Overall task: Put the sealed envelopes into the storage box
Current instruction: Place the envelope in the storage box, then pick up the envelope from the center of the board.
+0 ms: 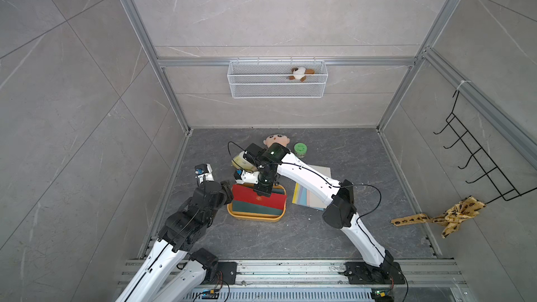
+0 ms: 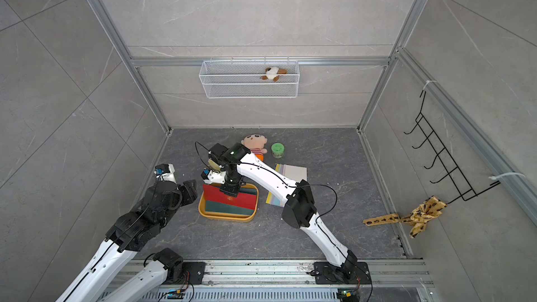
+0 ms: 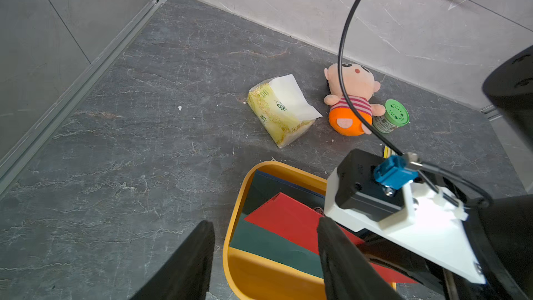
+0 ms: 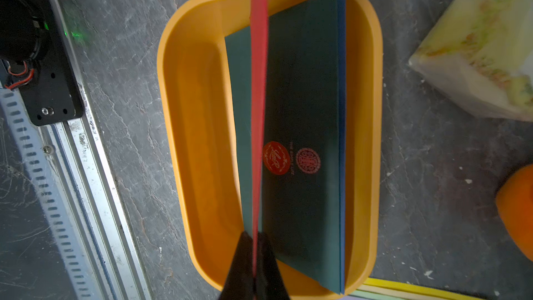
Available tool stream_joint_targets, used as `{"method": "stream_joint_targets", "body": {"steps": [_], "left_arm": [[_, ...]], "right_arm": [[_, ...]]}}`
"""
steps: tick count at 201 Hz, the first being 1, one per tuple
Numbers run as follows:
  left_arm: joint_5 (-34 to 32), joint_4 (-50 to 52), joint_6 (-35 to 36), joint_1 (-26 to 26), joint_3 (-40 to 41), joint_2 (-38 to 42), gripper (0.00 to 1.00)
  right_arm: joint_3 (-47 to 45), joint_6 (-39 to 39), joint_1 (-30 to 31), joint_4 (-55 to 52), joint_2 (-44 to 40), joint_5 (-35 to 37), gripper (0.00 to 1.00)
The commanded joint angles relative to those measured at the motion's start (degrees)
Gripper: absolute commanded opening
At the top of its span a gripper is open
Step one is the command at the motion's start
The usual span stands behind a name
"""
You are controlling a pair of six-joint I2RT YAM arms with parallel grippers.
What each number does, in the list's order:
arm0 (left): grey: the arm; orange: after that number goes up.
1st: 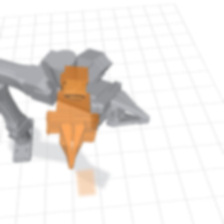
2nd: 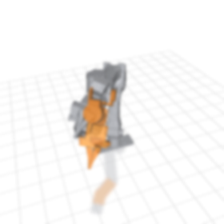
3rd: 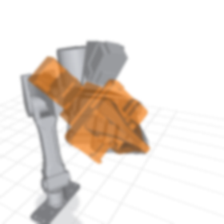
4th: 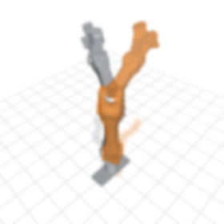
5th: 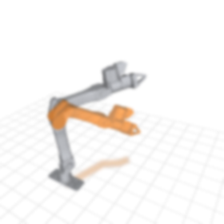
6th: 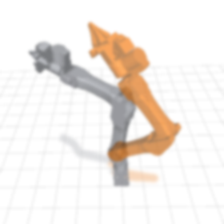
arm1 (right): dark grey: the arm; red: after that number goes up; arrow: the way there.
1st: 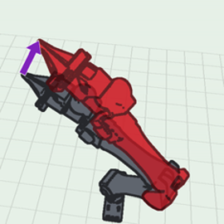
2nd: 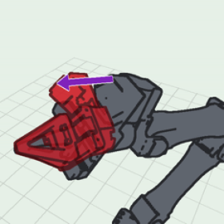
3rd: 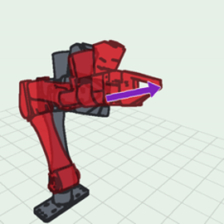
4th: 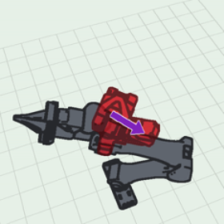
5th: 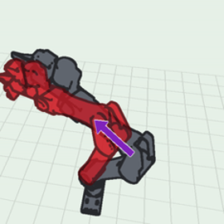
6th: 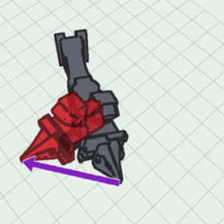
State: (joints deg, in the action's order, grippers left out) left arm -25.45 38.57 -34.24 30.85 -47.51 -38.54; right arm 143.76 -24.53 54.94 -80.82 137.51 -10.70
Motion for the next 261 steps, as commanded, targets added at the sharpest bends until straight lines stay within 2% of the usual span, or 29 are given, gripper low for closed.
{"method": "stream_joint_targets", "body": {"steps": [1, 9, 27, 42, 64, 83, 92, 107, 114, 119, 129, 145, 173, 198, 222, 261], "left_arm": [[-1.34, -0.67, 1.41, -0.18, -0.31, -0.15, 0.63], [-1.27, -0.77, 1.44, -0.17, -0.24, -0.21, 0.63], [-1.11, -0.86, 1.31, -0.14, -0.08, -0.39, 0.64], [-0.83, -1.03, 1.37, -0.16, -0.14, -0.55, 0.64], [1.56, -2.48, 1.23, -0.10, -0.13, -1.54, 0.65], [5.94, -4.83, 1.27, -0.16, 0.11, -4.13, 0.64], [7.69, -6.39, 1.18, -0.17, 0.35, -5.65, 0.64], [10.86, -9.75, 0.22, -0.16, 1.04, -8.05, 0.63], [13.02, -11.64, -0.44, -0.12, 1.46, -9.43, 0.62], [14.07, -13.02, -0.92, 0.00, 1.65, -10.31, 0.62], [16.06, -15.44, -1.91, 0.07, 2.21, -12.12, 0.61], [18.30, -19.08, -3.29, 0.12, 2.85, -14.65, 0.61], [21.28, -23.48, -3.92, 1.51, 1.65, -20.33, 0.61], [21.43, -25.78, -3.99, 6.27, -2.83, -29.15, 0.60], [20.31, -26.79, -3.02, 12.09, -10.00, -40.01, 0.58], [24.30, -26.92, -1.84, 17.05, -25.10, -60.04, 0.48]], "right_arm": [[-0.33, -0.62, 0.70, -0.55, 0.83, 2.34, 0.33], [-0.07, -0.17, 0.78, -0.19, 0.60, 3.18, 0.40], [0.62, 1.81, 0.53, 0.93, -0.12, 7.00, 0.46], [1.60, 3.43, -0.16, 1.81, -1.22, 8.80, 0.46], [3.50, 9.68, -3.29, 2.79, -3.55, 9.73, 0.46], [2.35, 16.44, -7.46, 4.33, -6.67, 8.91, 0.45], [-0.45, 19.98, -9.69, 6.78, -9.12, 6.42, 0.44], [-13.74, 25.54, -13.67, 18.29, -16.96, 0.62, 0.41], [-22.95, 28.24, -15.47, 27.85, -24.35, -3.49, 0.40], [-31.62, 30.48, -16.86, 38.47, -29.27, -5.92, 0.40], [-46.26, 36.25, -19.69, 54.00, -37.39, -7.61, 0.41], [-59.35, 38.83, -22.96, 64.48, -43.83, -10.29, 0.40], [-71.76, 40.17, -25.51, 67.26, -49.53, -7.73, 0.41], [-83.23, 42.19, -29.08, 68.58, -54.23, -5.64, 0.43], [-93.90, 45.70, -33.66, 70.09, -58.87, -5.61, 0.46], [-102.11, 48.50, -41.76, 69.25, -59.38, -8.92, 0.48]]}}
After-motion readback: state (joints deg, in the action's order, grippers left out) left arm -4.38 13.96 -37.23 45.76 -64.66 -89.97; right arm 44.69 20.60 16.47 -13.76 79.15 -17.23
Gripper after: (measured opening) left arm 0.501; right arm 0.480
